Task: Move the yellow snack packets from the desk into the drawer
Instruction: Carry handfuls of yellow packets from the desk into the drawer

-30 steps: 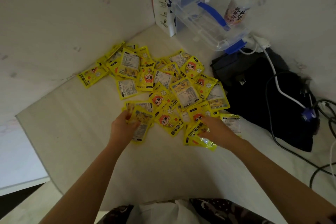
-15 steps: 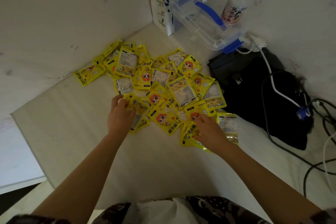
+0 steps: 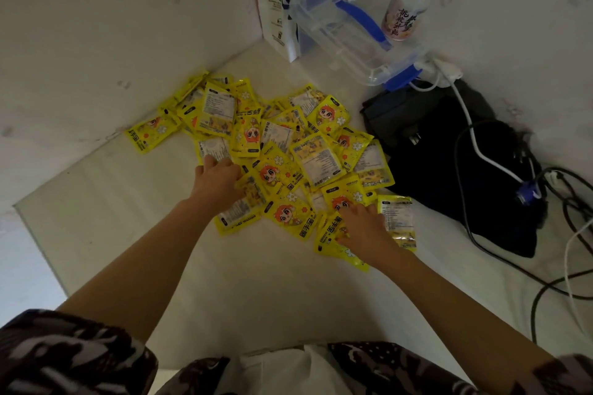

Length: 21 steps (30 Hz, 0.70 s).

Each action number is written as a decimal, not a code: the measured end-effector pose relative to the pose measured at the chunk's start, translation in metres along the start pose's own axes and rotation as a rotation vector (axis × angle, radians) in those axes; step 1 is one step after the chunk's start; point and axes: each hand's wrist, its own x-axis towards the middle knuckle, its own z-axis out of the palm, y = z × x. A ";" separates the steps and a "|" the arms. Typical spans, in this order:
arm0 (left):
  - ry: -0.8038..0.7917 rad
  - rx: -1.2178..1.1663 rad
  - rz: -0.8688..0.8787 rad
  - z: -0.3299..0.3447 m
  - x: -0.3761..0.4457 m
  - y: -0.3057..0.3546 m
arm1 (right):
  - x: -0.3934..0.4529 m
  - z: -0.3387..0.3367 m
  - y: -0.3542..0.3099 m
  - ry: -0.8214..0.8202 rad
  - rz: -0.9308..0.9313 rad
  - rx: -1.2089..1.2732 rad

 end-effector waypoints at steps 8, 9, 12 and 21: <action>0.159 -0.395 0.103 0.003 -0.027 -0.009 | -0.007 -0.002 0.002 -0.014 -0.013 0.025; 0.179 -0.422 0.090 0.004 -0.031 -0.009 | -0.009 -0.003 0.003 -0.017 -0.013 0.045; 0.254 -0.490 0.017 0.005 -0.046 -0.006 | -0.013 -0.003 0.006 -0.028 -0.021 0.118; 0.311 -1.239 -0.515 0.023 -0.102 0.011 | -0.032 -0.016 0.016 0.116 -0.006 0.558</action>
